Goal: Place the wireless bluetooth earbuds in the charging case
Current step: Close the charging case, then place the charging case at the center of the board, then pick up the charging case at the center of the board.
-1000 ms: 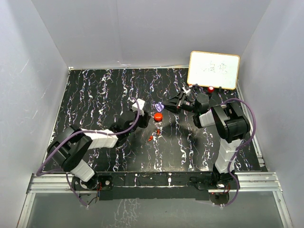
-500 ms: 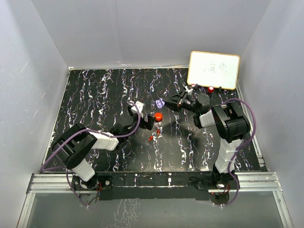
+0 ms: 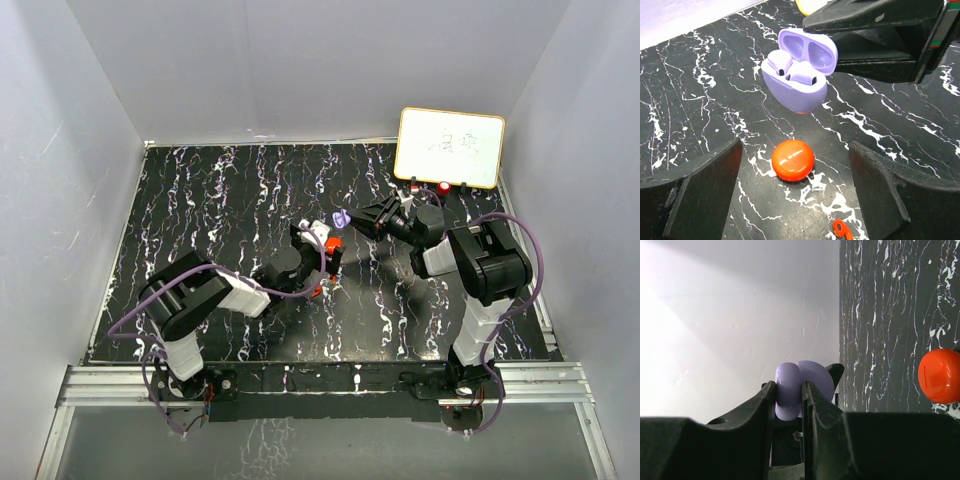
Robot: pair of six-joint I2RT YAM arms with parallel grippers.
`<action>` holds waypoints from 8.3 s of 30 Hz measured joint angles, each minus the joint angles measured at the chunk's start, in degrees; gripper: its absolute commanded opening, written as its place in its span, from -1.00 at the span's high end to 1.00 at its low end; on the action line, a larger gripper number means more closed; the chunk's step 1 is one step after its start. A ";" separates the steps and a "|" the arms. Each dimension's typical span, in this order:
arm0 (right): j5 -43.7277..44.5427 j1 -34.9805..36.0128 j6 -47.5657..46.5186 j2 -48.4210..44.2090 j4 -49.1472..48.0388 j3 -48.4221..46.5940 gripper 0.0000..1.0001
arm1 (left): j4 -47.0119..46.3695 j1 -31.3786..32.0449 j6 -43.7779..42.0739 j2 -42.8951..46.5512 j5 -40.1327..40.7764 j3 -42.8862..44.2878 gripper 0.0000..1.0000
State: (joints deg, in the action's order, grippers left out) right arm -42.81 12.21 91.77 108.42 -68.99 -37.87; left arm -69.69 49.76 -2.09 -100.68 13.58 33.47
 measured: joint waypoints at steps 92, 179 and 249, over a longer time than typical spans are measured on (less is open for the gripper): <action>11.76 -5.20 -31.54 4.59 31.23 -11.58 1.00 | 44.22 -0.48 12.68 23.91 19.19 4.24 -0.97; 39.34 22.12 -68.74 -4.94 67.08 -19.12 -0.65 | 48.89 -18.32 42.34 24.24 -4.83 -0.70 -0.90; 36.37 24.72 -89.18 -0.74 63.95 -21.68 -0.27 | 50.90 -25.59 43.23 18.38 -19.08 3.30 -0.90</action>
State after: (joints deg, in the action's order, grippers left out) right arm -6.44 36.93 2.59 107.68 -5.04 -59.55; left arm -18.79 24.16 41.15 -82.30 -5.50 36.77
